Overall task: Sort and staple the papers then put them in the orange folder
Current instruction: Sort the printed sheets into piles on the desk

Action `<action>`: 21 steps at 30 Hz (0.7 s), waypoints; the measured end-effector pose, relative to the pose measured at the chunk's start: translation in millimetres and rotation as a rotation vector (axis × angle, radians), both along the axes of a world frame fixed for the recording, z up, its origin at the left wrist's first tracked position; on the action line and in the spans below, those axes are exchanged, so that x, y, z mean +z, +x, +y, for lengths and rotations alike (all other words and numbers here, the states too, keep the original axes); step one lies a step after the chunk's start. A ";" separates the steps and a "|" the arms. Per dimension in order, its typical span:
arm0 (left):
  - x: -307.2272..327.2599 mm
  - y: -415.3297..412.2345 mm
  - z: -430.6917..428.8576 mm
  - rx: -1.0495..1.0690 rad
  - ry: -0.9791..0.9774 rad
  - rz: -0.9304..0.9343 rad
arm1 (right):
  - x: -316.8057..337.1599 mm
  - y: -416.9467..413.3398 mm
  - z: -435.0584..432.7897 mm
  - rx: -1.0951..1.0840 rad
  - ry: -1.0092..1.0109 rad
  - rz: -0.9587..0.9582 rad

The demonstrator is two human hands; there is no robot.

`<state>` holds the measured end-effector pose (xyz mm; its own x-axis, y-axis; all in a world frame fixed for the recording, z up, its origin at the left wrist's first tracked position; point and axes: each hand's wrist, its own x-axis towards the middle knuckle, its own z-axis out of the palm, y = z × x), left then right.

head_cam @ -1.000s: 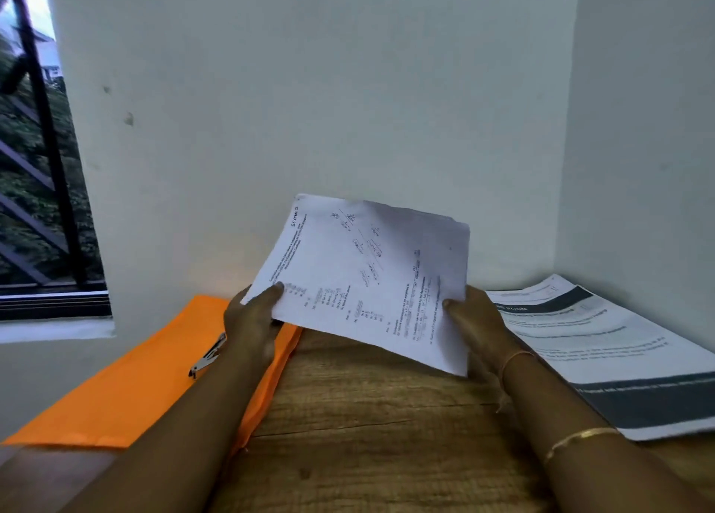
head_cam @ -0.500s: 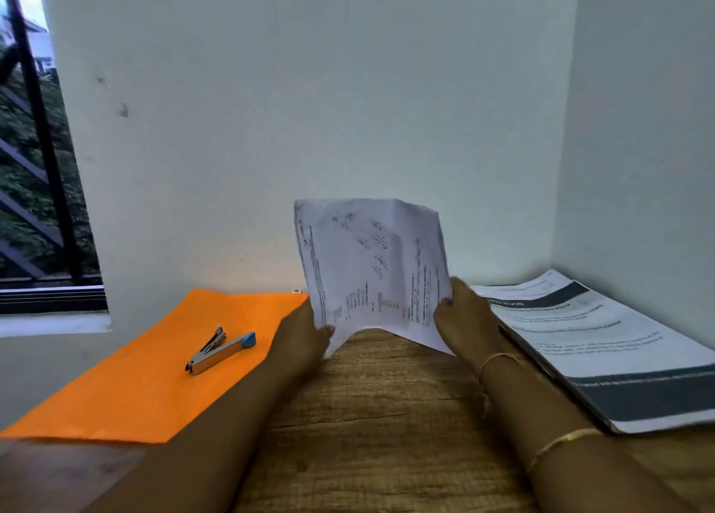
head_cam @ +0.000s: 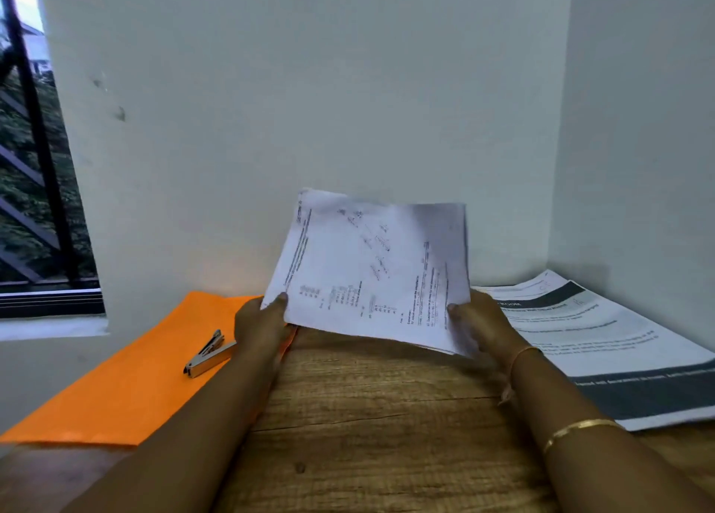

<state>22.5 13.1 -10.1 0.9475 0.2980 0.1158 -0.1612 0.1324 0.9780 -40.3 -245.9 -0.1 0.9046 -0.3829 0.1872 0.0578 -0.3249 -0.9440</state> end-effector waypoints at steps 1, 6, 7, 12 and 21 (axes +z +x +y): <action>1.7 -0.9 1.0 -0.007 -0.113 0.013 | -1.5 0.0 -1.2 0.041 0.084 0.020; 6.2 -5.1 -0.9 -0.090 -0.386 0.057 | -5.0 -1.0 -2.3 0.124 0.364 0.025; 6.7 -4.9 -1.0 -0.108 -0.423 0.059 | -4.9 -1.3 -2.8 0.128 0.377 0.026; 6.3 -3.0 -6.2 -0.220 -0.531 0.038 | -7.2 6.2 -1.6 0.114 0.426 0.036; 7.3 -20.6 -29.5 -0.399 -0.291 -0.113 | -11.6 9.6 6.8 0.151 0.449 0.065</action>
